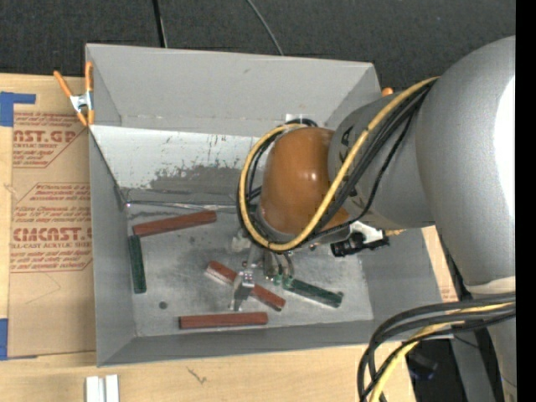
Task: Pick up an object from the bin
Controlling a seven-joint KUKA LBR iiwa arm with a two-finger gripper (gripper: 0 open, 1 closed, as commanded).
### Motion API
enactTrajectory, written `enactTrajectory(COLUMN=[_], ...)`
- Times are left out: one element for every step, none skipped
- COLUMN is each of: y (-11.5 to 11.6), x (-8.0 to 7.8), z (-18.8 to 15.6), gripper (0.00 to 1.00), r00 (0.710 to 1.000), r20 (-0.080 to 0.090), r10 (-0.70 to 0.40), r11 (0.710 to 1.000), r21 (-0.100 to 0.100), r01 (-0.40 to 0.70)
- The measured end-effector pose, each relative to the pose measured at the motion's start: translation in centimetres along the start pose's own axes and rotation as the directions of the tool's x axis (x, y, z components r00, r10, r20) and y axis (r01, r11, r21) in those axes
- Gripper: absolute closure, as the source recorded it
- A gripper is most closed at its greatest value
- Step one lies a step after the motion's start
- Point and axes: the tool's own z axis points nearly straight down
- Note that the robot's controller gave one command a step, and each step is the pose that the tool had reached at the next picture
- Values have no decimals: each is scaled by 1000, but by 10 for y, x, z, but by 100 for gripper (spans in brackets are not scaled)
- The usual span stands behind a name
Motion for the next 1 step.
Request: enactTrajectory(y=[3], x=[2], z=[39], gripper=[0], r00=[996], r20=[6], r10=[88], r11=[996], r21=[-3], r01=[-88])
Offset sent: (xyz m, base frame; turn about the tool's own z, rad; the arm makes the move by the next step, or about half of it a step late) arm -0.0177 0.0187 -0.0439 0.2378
